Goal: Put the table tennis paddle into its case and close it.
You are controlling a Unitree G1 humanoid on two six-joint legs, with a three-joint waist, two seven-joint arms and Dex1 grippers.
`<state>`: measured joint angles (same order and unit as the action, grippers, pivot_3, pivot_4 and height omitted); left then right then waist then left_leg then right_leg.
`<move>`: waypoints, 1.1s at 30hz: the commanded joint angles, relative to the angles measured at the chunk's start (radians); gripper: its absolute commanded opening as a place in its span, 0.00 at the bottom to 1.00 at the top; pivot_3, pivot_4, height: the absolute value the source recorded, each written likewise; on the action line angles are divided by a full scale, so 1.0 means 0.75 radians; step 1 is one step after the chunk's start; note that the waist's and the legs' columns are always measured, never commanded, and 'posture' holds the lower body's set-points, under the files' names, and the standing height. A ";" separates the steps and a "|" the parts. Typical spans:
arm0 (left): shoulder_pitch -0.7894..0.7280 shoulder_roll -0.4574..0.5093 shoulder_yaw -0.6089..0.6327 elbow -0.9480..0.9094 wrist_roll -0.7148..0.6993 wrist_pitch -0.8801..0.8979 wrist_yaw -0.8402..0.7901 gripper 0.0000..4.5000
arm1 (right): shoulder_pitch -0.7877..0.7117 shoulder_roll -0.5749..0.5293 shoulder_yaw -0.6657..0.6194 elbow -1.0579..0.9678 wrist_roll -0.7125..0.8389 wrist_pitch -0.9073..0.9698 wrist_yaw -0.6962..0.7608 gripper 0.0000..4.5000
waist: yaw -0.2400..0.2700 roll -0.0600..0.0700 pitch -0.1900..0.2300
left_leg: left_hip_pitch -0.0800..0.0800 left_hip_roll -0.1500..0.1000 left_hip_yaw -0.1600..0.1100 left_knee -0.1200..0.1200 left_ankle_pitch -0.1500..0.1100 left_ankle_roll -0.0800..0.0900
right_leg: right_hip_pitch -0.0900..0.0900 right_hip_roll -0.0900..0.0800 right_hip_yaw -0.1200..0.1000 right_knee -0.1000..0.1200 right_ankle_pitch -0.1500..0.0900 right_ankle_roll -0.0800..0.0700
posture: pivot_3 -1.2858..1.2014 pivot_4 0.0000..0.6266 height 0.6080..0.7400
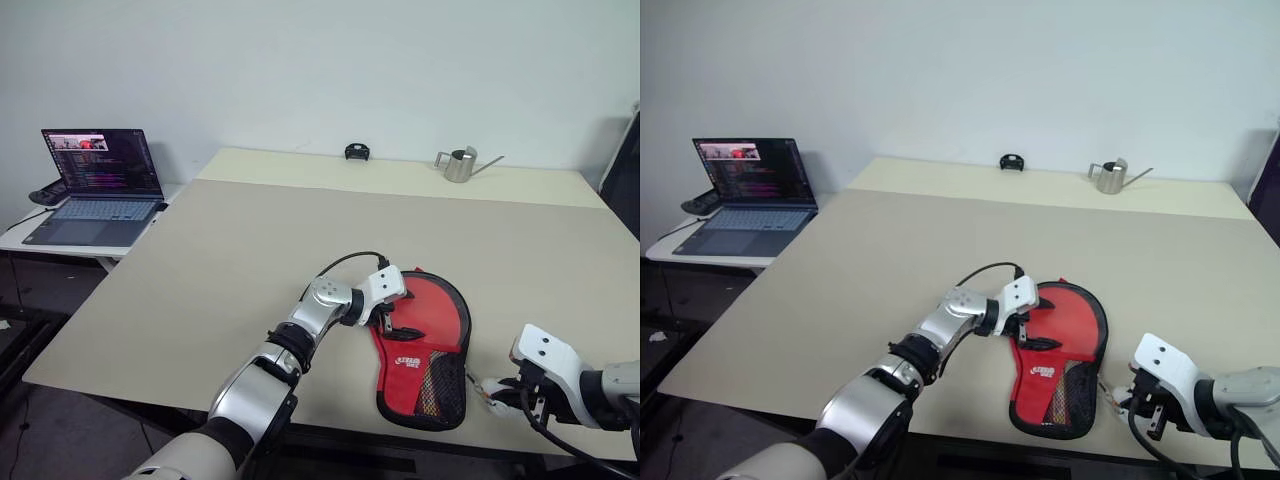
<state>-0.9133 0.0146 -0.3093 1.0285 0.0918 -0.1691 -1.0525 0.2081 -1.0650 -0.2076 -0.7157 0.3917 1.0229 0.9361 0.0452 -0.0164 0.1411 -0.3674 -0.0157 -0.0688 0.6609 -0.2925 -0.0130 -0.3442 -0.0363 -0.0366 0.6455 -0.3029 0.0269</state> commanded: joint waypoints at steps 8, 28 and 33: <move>0.092 0.022 -0.107 0.136 0.131 0.049 0.016 1.00 | 0.213 -0.086 -0.038 -0.204 0.151 -0.088 0.166 0.03 | -0.008 -0.003 0.000 | 0.003 -0.006 -0.004 0.000 0.000 0.001 | 0.004 -0.006 -0.002 0.000 -0.006 0.010 | 0.52 0.24 1.00; 0.091 0.008 -0.104 0.140 0.128 0.058 0.036 1.00 | 0.140 -0.053 0.257 -0.226 0.116 -0.136 -0.024 0.10 | -0.015 -0.004 -0.002 | 0.004 -0.010 -0.006 0.000 -0.001 0.001 | 0.008 -0.017 -0.005 0.000 -0.008 0.014 | 0.52 0.24 1.00; 0.092 0.008 -0.103 0.140 0.127 0.060 0.039 1.00 | 0.147 -0.053 0.238 -0.228 0.149 -0.139 -0.012 0.47 | -0.016 -0.004 -0.002 | 0.004 -0.011 -0.006 0.000 -0.001 0.001 | 0.009 -0.018 -0.005 0.000 -0.008 0.014 | 0.52 0.24 1.00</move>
<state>-0.9056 0.0110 -0.3125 1.0318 0.0919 -0.1688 -1.0307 0.3145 -1.0991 -0.0176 -0.8659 0.4743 0.9287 0.9121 0.0331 -0.0195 0.1395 -0.3640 -0.0239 -0.0736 0.6612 -0.2931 -0.0122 -0.3377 -0.0496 -0.0406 0.6455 -0.3090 0.0373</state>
